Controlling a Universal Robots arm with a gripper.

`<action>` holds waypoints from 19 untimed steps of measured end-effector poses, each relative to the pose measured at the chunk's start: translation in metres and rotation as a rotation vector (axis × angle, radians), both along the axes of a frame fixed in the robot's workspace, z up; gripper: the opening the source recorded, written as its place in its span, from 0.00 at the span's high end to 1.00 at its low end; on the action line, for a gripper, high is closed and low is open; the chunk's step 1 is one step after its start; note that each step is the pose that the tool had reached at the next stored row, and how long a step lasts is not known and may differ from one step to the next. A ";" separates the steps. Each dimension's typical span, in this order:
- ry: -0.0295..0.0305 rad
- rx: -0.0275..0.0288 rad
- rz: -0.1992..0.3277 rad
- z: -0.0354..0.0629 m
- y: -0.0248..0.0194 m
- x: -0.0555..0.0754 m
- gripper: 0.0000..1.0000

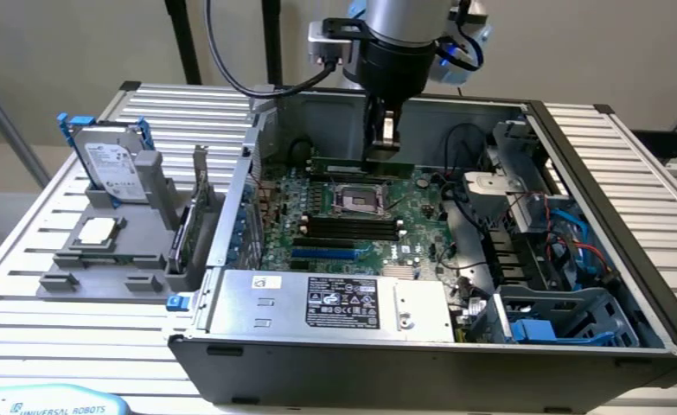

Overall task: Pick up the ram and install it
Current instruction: 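Insert the ram into the slot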

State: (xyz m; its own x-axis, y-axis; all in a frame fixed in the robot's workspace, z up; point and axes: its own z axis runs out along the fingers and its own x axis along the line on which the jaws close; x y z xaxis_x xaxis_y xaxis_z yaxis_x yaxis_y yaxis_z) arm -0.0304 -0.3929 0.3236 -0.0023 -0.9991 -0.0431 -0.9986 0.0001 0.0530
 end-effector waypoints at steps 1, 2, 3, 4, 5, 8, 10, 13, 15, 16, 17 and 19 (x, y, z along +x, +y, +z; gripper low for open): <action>0.0002 0.0002 0.002 -0.0019 -0.0019 0.000 0.87; 0.0005 0.0002 0.004 -0.0038 -0.0035 0.000 0.87; 0.0009 0.0002 0.007 -0.0056 -0.0046 0.000 0.87; 0.0013 0.0000 0.011 -0.0073 -0.0055 0.000 0.87; 0.0017 0.0001 0.016 -0.0091 -0.0062 0.000 0.87; 0.0018 0.0000 0.030 -0.0146 -0.0075 0.000 0.87; 0.0019 0.0000 0.038 -0.0182 -0.0077 0.000 0.87; 0.0019 0.0000 0.046 -0.0236 -0.0078 0.000 0.87; 0.0018 0.0000 0.048 -0.0273 -0.0077 0.000 0.87; 0.0019 0.0000 0.050 -0.0291 -0.0077 0.000 0.87; 0.0018 0.0001 0.052 -0.0310 -0.0077 0.000 0.87; 0.0019 0.0001 0.053 -0.0347 -0.0077 0.000 0.87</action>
State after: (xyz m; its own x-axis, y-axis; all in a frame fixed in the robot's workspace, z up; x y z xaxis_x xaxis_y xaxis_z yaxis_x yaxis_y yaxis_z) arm -0.0304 -0.4006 0.2890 0.0505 -0.9978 -0.0432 -0.9971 -0.0528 0.0548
